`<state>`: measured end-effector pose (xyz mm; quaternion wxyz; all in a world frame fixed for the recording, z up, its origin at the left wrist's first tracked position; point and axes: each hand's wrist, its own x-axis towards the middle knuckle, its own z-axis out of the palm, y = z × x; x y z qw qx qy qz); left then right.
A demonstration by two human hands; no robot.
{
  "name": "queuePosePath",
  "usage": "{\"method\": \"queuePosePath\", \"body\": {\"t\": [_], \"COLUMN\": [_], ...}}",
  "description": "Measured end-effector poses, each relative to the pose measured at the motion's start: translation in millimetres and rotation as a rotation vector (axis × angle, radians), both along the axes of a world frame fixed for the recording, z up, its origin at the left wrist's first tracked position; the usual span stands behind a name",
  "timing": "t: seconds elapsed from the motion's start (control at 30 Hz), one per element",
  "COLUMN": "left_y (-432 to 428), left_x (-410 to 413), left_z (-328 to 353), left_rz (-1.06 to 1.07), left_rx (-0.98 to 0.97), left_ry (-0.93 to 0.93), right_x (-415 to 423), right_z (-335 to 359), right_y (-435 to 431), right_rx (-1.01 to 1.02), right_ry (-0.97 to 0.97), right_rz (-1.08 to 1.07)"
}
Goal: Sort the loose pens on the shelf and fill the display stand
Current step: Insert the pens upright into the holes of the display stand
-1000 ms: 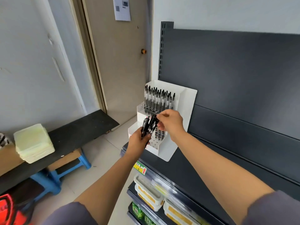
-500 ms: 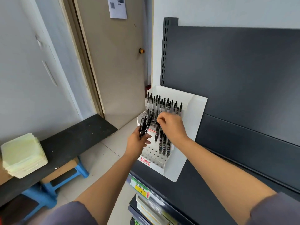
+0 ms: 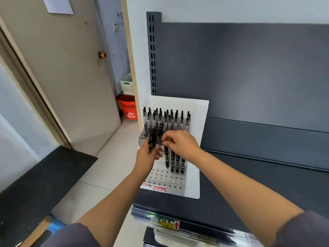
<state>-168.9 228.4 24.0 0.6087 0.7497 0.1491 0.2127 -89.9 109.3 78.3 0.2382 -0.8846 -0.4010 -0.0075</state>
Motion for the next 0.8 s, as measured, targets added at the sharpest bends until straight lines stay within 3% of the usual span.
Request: {"method": "queuePosePath", "body": {"t": [0.33, 0.57, 0.67, 0.8], "left_y": [10, 13, 12, 7], "left_x": [-9, -19, -22, -23], "left_z": [-9, -10, -7, -2], "left_rz": [-0.176, -0.181, -0.178, -0.165], "left_rx": [-0.029, -0.059, -0.065, -0.082], "left_ry": [0.02, 0.052, 0.045, 0.026], "right_x": [-23, -21, -21, -22], "right_z": [-23, -17, -2, 25], "right_y": [4, 11, 9, 12], "right_rx": [-0.076, -0.158, 0.009, 0.358], "right_ry": [-0.168, -0.159, -0.073, 0.261], "right_rz": [-0.307, -0.279, -0.262, -0.236]}}
